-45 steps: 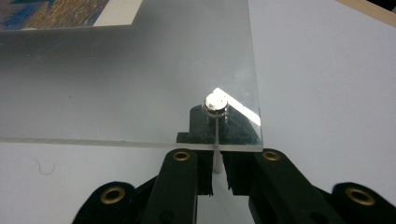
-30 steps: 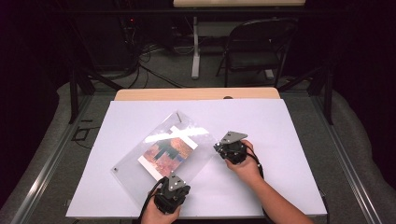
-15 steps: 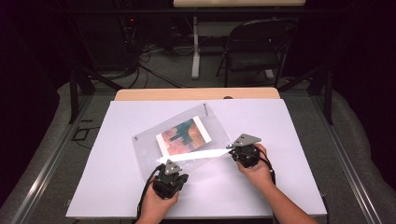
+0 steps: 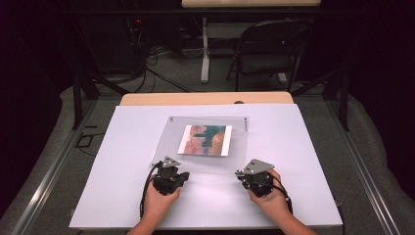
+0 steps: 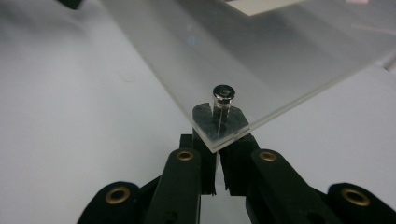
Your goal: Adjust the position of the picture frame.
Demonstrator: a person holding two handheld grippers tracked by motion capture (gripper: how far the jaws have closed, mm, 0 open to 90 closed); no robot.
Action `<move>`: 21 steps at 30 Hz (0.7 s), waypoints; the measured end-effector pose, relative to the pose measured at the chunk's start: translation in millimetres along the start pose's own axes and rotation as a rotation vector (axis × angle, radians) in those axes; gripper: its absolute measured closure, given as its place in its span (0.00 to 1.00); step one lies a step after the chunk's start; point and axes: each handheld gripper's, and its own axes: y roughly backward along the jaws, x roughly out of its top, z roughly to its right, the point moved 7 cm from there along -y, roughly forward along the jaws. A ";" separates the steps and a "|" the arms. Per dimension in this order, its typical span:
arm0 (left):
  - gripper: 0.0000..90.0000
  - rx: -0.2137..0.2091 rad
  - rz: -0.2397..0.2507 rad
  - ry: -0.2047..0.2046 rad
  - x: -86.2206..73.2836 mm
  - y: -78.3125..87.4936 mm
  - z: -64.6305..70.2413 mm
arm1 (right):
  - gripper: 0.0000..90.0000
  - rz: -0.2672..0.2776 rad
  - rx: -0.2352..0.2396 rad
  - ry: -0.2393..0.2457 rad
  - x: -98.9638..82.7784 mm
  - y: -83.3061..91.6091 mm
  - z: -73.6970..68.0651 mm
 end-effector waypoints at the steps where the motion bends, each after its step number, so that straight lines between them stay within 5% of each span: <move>1: 1.00 0.006 -0.001 0.006 0.9 -0.3 -3.8 | 0.95 0.004 0.013 0.000 1.0 0.8 -5.3; 9: 1.00 0.026 0.006 0.045 5.8 -0.6 -30.8 | 0.95 0.056 0.143 -0.028 19.1 1.1 -58.2; 15: 1.00 0.060 -0.006 0.024 6.6 3.4 -46.2 | 0.95 0.066 0.173 -0.043 28.3 -6.5 -75.8; 21: 1.00 0.085 -0.025 0.055 0.7 8.6 -64.5 | 0.95 0.055 0.208 -0.012 34.9 -18.4 -96.4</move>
